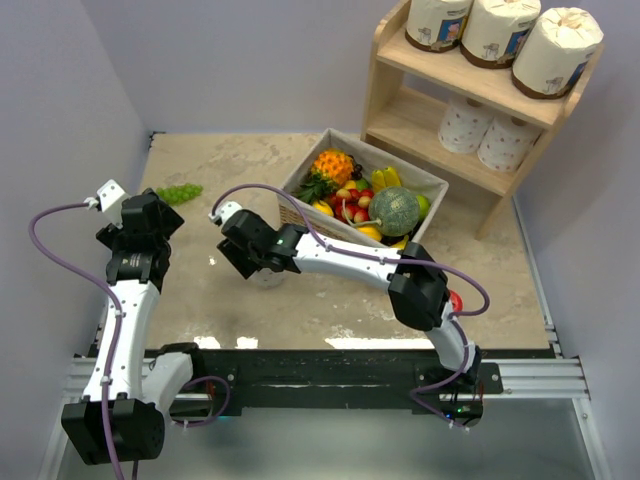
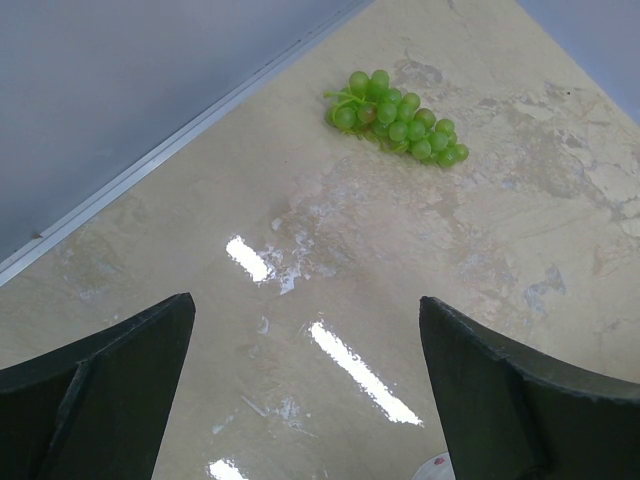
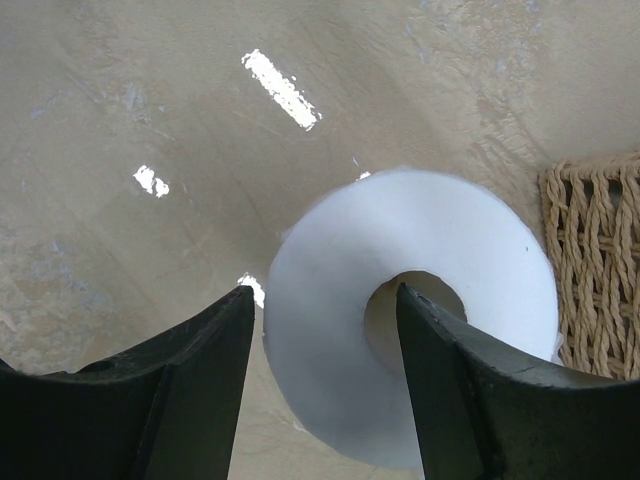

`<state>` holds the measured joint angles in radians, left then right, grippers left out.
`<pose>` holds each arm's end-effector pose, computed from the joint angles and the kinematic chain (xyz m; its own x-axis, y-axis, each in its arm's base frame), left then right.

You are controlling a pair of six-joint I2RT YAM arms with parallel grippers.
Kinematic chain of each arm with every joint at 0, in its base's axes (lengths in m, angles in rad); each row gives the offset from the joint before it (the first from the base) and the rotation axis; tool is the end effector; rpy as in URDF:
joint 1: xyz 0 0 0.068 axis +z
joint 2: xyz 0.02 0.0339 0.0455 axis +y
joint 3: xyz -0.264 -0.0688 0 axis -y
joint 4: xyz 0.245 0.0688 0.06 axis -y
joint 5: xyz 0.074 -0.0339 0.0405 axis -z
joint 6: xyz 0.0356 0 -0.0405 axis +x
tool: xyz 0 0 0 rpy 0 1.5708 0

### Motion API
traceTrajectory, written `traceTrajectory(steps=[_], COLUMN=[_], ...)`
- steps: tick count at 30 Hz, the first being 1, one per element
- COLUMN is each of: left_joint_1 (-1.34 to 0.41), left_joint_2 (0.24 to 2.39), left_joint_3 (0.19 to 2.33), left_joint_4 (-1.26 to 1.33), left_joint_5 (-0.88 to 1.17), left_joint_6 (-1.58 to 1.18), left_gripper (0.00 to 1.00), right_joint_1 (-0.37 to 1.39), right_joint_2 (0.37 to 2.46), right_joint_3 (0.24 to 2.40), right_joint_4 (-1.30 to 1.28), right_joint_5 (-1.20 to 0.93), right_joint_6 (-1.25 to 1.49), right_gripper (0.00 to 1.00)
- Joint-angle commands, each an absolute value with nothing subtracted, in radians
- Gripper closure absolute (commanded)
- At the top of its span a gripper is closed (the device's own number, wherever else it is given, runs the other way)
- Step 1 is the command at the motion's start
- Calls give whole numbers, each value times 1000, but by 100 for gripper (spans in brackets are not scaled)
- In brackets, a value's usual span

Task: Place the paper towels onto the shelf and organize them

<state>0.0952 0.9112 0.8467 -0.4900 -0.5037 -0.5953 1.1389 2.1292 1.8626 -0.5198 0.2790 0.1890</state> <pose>0.1935 0.0357 0.3108 -0.1582 -0.5085 -0.8464 -0.7011 0.6615 -0.2663 0.2134 0.4395 0.2541 -0.4397 -0.5226 -0.7304 -0.7219 0.6895 -0.0587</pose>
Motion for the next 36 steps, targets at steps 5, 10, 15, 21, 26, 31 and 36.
traceTrajectory(steps=[5,10,15,21,26,31,36], left_joint_1=[92,92,92,92,92,94,91], left_joint_2=[899,900,902,907,894,893,881], left_joint_3=[857,856,856,856,841,836,835], left_joint_4=[-460,-460,-459,-436,-403,-388,-374], left_joint_5=[-535,-535,-529,-477,-416,-374,-342], left_joint_6=[-623,-623,-623,-594,-557,-545,-532], left_gripper=[0,0,0,0,0,0,0], right_joint_1=[1144,1146,1146,1155,1155,1157,1093], right_joint_2=[2145,2143,2102,1988,1838,1757,1703], right_joint_3=[1902,1899,1878,1845,1859,1924,1898], right_joint_4=[-523,-523,-511,-477,-506,-569,-497], right_joint_5=[319,337,330,270,218,323,553], right_joint_6=[172,156,118,12,-112,-241,-518], right_gripper=[37,40,55,59,60,60,60])
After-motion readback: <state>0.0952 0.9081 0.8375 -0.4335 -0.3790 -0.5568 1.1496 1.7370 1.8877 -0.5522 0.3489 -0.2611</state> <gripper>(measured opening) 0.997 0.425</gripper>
